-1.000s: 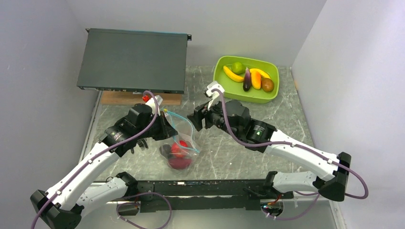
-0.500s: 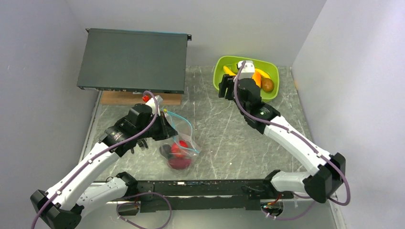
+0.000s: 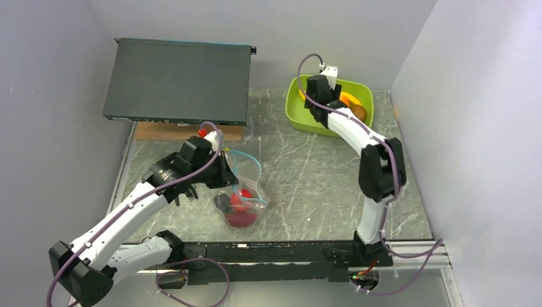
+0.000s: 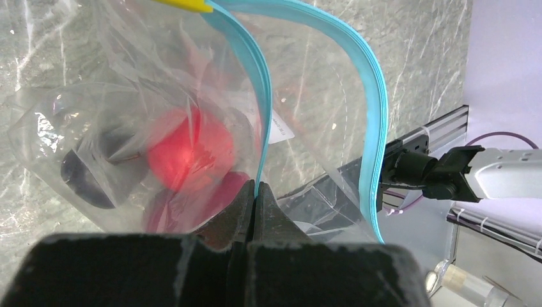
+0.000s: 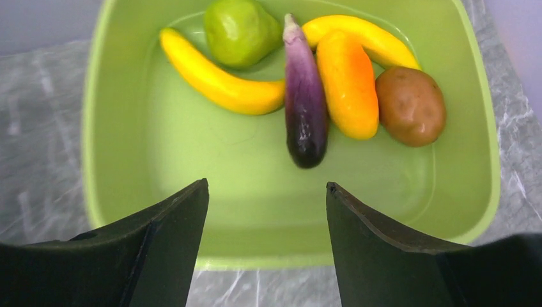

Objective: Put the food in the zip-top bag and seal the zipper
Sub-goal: Pick up the fake vegetable from the bin.

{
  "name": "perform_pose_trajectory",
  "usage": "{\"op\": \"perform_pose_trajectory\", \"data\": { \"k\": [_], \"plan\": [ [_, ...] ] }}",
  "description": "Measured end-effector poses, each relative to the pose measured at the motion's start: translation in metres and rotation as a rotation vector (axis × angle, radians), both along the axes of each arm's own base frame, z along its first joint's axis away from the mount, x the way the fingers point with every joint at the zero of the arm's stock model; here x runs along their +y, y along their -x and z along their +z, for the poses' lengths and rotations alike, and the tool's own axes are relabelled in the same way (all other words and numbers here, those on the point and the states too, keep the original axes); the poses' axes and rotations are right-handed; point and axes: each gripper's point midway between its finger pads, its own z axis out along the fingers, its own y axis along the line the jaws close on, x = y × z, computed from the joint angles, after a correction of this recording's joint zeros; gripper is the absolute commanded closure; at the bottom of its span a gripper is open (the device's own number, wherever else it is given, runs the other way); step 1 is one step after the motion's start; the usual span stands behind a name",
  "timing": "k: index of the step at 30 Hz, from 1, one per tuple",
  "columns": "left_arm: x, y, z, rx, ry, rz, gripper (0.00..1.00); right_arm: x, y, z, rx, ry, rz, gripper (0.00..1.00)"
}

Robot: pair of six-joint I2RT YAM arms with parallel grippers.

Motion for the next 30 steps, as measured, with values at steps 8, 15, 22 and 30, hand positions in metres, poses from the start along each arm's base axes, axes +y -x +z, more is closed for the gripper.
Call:
{"op": "perform_pose_trajectory", "data": {
  "k": [8,15,22,30],
  "plan": [
    [0.001,0.001,0.002,-0.006,-0.005,-0.005,1.0,-0.027,-0.063,-0.062,0.155,0.056,-0.11,0.31],
    [0.002,0.001,0.004,-0.013,0.0,-0.004,1.0,-0.048,-0.063,-0.096,0.251,0.07,-0.16,0.31],
    [0.001,0.001,0.003,-0.01,-0.001,-0.005,1.0,-0.06,-0.065,-0.105,0.265,0.072,-0.179,0.32],
    [0.001,0.001,0.003,-0.009,-0.002,-0.005,1.0,-0.065,-0.072,-0.136,0.305,0.06,-0.176,0.32]
  ]
}}
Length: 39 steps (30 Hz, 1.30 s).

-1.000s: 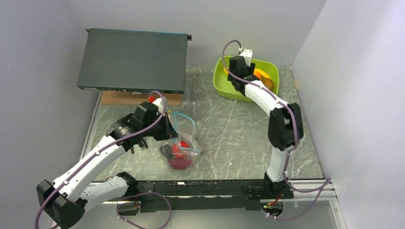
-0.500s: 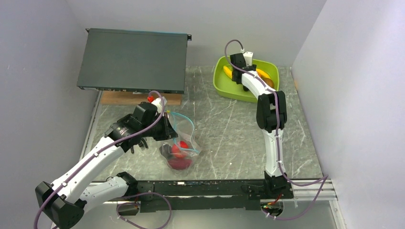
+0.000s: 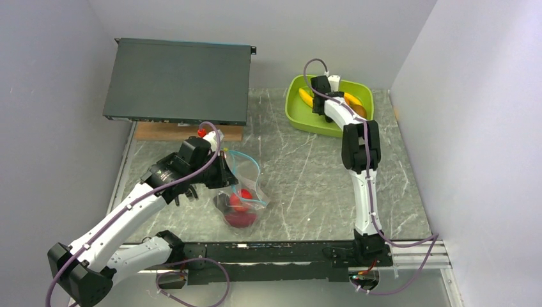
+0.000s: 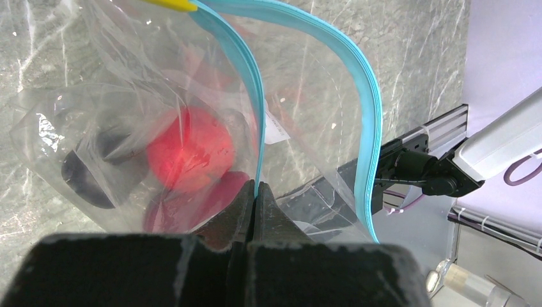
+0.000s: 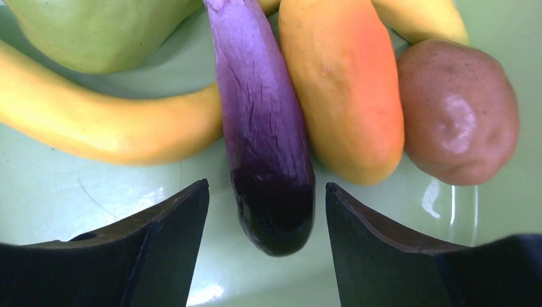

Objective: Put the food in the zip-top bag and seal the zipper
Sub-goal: Pick up the fake vegetable from the bin.

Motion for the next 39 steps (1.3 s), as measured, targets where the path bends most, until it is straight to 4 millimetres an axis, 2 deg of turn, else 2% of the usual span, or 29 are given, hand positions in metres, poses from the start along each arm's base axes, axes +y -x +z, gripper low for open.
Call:
{"op": "perform_pose_trajectory", "data": {
  "k": [3,8,13,17,19,21,23,27,30,33,36,39],
  "plan": [
    [0.0,0.0,0.0,0.001,0.0,0.0,1.0,-0.001,-0.004,-0.01,0.006,-0.015,-0.003,0.35],
    [0.0,0.0,0.0,0.001,0.0,0.001,1.0,-0.004,-0.01,-0.021,0.005,-0.034,-0.015,0.52],
    [0.0,0.0,0.0,0.002,0.001,0.002,1.0,-0.004,-0.013,-0.02,-0.027,-0.049,-0.019,0.68],
    [0.0,0.0,0.0,0.003,0.001,0.002,1.0,-0.005,-0.003,-0.015,-0.031,-0.056,-0.014,0.83],
    [0.0,0.0,0.0,0.003,0.001,0.003,1.0,-0.004,0.003,-0.004,-0.044,-0.06,-0.006,0.9],
    [0.0,0.0,0.0,0.003,0.003,0.003,1.0,-0.004,0.004,0.019,-0.081,-0.07,0.003,0.95],
    [0.0,0.0,0.001,0.005,0.006,0.007,1.0,-0.001,0.004,0.053,-0.144,-0.095,0.02,1.0],
    [0.0,0.001,0.002,0.005,0.013,0.012,1.0,0.012,0.011,0.132,-0.304,-0.183,0.088,1.0],
    [0.001,0.003,0.001,0.001,0.017,0.012,1.0,0.03,0.037,0.182,-0.43,-0.296,0.189,1.0],
    [0.002,0.004,0.001,0.0,0.017,0.012,1.0,0.057,0.072,0.201,-0.525,-0.44,0.332,1.0],
    [0.002,0.004,0.002,-0.003,0.019,0.012,1.0,0.087,0.104,0.193,-0.551,-0.599,0.477,1.0],
    [0.002,0.004,0.001,-0.005,0.021,0.012,1.0,0.123,0.143,0.16,-0.515,-0.811,0.612,1.0]
  ]
}}
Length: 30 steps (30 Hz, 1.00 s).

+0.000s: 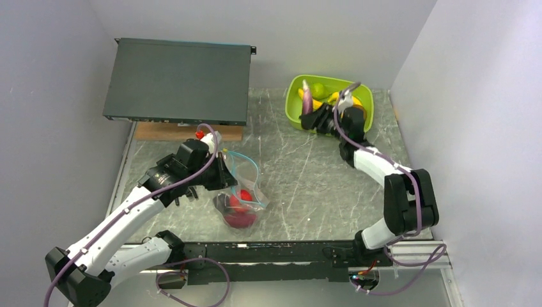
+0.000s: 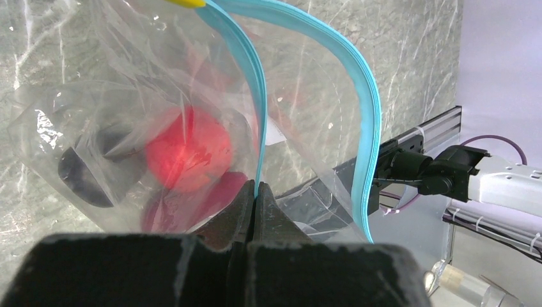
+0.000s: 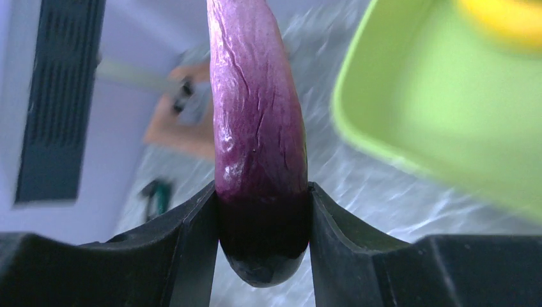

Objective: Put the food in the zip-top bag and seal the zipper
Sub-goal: Pick up the fake vegetable from the bin, then place the fake vegetable in the zipper food storage bag.

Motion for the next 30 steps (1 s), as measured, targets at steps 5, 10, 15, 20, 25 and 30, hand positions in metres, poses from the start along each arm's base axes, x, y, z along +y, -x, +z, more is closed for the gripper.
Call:
{"op": "perform_pose_trajectory", "data": {
  "k": [5,10,15,20,25,30],
  "plan": [
    [0.0,0.0,-0.002,0.002,-0.001,-0.001,1.0,0.052,0.072,-0.031,0.097,-0.204,0.289,1.0],
    [-0.003,-0.002,0.001,-0.012,0.013,-0.005,1.0,0.1,0.143,0.025,-0.021,-0.243,0.533,1.0],
    [-0.006,-0.005,0.003,-0.021,0.022,-0.006,1.0,0.139,0.226,0.093,-0.223,-0.224,0.654,1.0],
    [-0.009,-0.006,0.004,-0.021,0.035,-0.012,1.0,0.15,0.236,0.109,-0.22,-0.22,0.501,1.0],
    [-0.009,-0.006,0.004,-0.019,0.039,-0.007,1.0,0.173,0.236,0.073,-0.111,-0.147,0.388,1.0],
    [-0.008,-0.004,0.008,-0.022,0.055,0.003,1.0,0.204,0.236,0.048,-0.037,-0.067,0.367,1.0]
  ]
}}
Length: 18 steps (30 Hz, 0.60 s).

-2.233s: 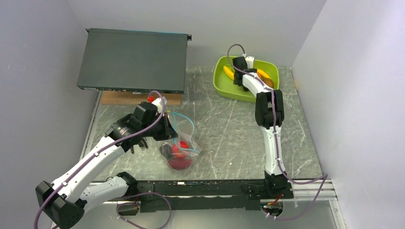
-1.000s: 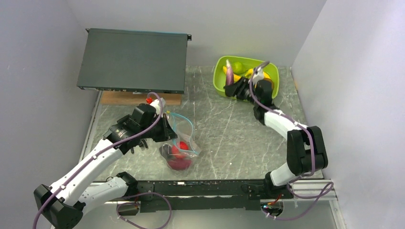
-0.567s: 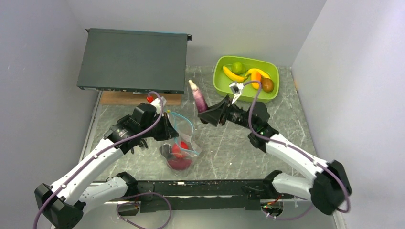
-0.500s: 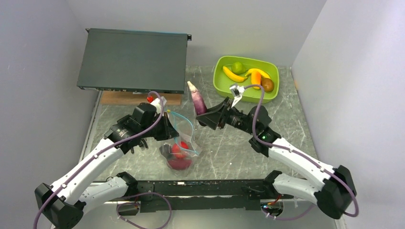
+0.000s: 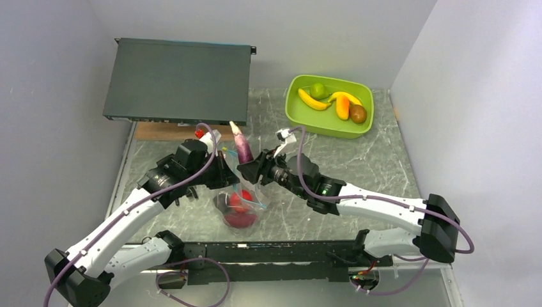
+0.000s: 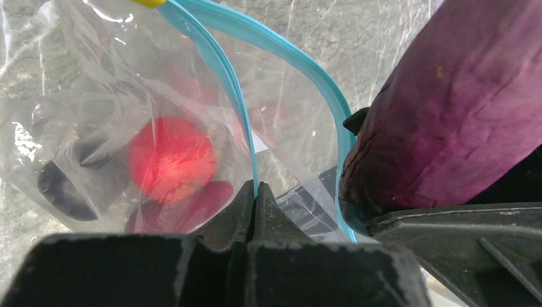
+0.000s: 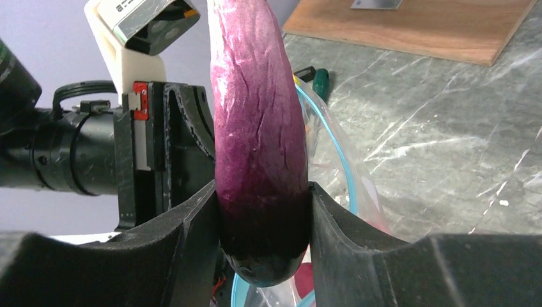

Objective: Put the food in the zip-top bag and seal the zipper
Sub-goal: Place the fake vegetable in the zipper food storage bag.

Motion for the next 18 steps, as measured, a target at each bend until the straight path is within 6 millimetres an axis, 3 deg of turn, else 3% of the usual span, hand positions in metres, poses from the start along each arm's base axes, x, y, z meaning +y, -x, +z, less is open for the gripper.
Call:
{"op": "perform_pose_trajectory", "data": {
  "k": [6,11,18],
  "plan": [
    [0.004,0.001,-0.001,-0.007,0.002,0.02,1.0,0.01,-0.002,-0.004,0.032,0.013,-0.059,1.0],
    [0.005,0.002,-0.002,-0.006,0.009,0.031,1.0,0.02,0.001,-0.031,0.06,0.116,-0.107,1.0],
    [0.012,0.001,-0.007,-0.011,-0.001,0.068,1.0,0.006,0.006,-0.055,0.059,0.291,-0.18,1.0]
  ]
}}
